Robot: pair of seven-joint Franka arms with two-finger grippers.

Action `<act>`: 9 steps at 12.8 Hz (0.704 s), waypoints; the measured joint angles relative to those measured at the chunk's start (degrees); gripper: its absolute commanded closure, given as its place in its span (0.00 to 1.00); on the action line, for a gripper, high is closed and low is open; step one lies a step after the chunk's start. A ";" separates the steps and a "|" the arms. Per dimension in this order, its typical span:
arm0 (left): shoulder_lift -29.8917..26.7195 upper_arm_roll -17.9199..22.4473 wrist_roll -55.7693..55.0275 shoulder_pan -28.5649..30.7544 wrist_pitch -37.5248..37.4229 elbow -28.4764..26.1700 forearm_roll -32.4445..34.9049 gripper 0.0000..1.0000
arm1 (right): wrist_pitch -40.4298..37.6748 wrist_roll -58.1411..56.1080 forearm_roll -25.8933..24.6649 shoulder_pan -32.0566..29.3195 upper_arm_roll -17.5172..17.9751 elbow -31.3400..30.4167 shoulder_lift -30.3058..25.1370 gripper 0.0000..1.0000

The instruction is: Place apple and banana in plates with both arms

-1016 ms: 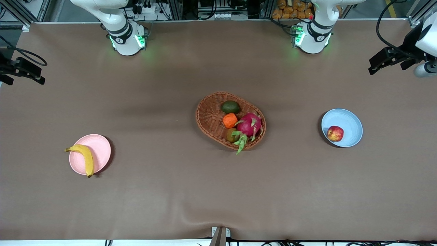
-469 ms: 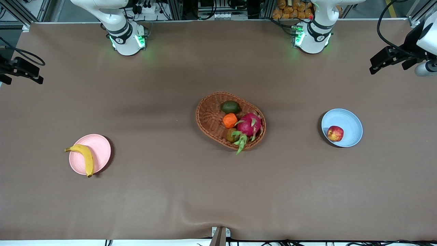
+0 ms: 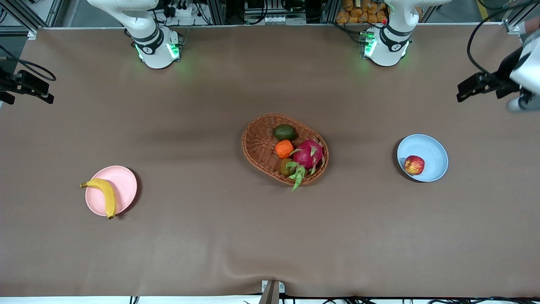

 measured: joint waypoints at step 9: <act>3.37 -0.42 0.69 1.96 5.56 1.79 0.06 0.00 | -0.08 -0.26 0.35 0.72 1.00 -1.24 2.15 0.00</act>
